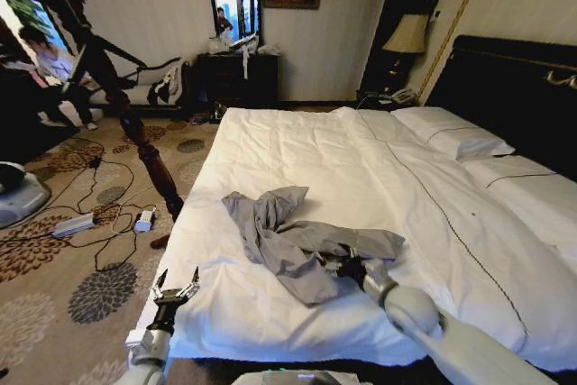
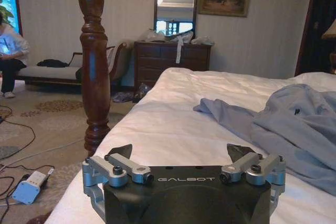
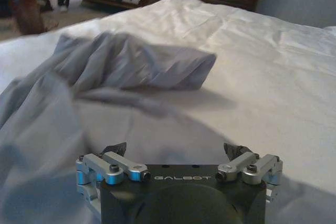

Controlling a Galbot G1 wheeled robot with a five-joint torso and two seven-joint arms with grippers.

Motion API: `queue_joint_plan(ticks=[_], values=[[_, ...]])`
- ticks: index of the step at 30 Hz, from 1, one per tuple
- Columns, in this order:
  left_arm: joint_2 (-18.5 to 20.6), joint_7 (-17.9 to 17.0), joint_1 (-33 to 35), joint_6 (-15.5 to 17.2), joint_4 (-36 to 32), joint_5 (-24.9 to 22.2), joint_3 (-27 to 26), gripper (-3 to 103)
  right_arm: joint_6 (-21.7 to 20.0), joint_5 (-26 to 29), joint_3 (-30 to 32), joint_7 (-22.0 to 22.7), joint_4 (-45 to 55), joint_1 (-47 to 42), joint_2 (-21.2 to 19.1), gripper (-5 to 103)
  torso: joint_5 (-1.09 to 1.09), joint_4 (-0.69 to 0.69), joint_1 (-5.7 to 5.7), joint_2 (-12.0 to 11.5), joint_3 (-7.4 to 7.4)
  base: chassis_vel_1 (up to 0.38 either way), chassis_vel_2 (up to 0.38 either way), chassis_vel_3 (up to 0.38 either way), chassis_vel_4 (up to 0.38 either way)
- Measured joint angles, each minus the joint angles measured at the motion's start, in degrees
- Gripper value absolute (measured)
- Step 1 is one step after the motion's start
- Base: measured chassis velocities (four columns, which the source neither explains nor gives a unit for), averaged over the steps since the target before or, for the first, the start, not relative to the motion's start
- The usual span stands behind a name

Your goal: Pick up the clothes from the bed and hang them on the clothes hanger.

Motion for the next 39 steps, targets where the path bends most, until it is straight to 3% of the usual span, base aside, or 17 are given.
queue_joint_plan(ticks=[9,18,21,23,24,29,30,32,36,38,39], values=[[-1.3,-0.2,1.1,0.1,-0.9,1.5,0.2,100,-4.6,4.1,-1.1,-4.5,-2.8,3.6,-0.7,100,-0.01,-0.02,0.00,0.0,-0.01,0.000,0.000,0.000,0.000],[-1.9,-0.3,2.3,-0.1,-1.6,2.4,0.4,100,-8.9,0.7,-1.2,-6.5,-3.8,2.0,-0.9,101,0.01,-0.02,0.00,0.0,-0.01,0.000,0.000,0.000,0.000],[-2.0,-0.5,2.5,-0.3,-1.7,2.4,0.3,100,-9.1,-0.4,0.1,-6.5,-3.7,1.0,-1.2,89,0.00,-0.01,-0.01,0.0,-0.01,0.000,0.000,0.000,0.000],[-2.0,-0.5,2.5,-0.4,-1.7,2.4,0.3,100,-9.0,-0.7,0.4,-6.5,-3.7,0.8,-1.3,89,-0.01,-0.01,0.00,0.0,-0.01,0.000,0.000,0.000,0.000],[-2.0,-0.6,2.6,-0.5,-1.7,2.5,0.3,100,-8.3,-1.9,1.1,-6.5,-3.7,0.1,-1.4,78,-0.01,-0.02,0.00,0.0,-0.01,0.000,0.000,0.000,0.000],[-2.2,-0.7,2.7,-0.6,-1.8,2.5,0.4,100,-6.2,-3.9,2.3,-6.5,-3.7,-1.4,-1.5,67,-0.01,-0.02,-0.01,0.0,-0.01,0.000,0.000,0.000,0.000],[-2.2,-0.8,2.6,-0.6,-1.8,2.6,0.5,100,-5.5,-4.1,2.7,-6.5,-3.8,-1.8,-1.5,56,0.00,-0.02,-0.01,0.0,-0.01,0.000,0.000,0.000,0.000],[-2.2,-0.9,2.5,-0.6,-1.8,2.6,0.5,100,-5.0,-4.2,2.9,-6.4,-3.8,-2.1,-1.5,56,-0.01,-0.02,0.00,0.0,-0.01,0.000,0.000,0.000,0.000],[-2.2,-1.2,2.1,-0.6,-1.7,2.5,0.7,100,-1.7,-4.3,3.7,-6.4,-4.0,-2.8,-1.4,33,0.00,-0.02,-0.01,0.0,-0.01,0.000,0.000,0.000,0.000],[-2.2,-1.2,2.0,-0.6,-1.6,2.5,0.8,100,-0.8,-3.9,4.0,-6.7,-4.0,-2.8,-1.4,33,-0.01,-0.02,-0.01,0.0,-0.01,0.000,0.000,0.000,0.000],[-2.2,-1.3,1.9,-0.6,-1.6,2.4,0.8,100,-0.2,-3.5,4.1,-7.2,-4.0,-2.8,-1.4,28,0.00,-0.02,-0.01,0.0,-0.01,0.000,0.000,0.000,0.000]])
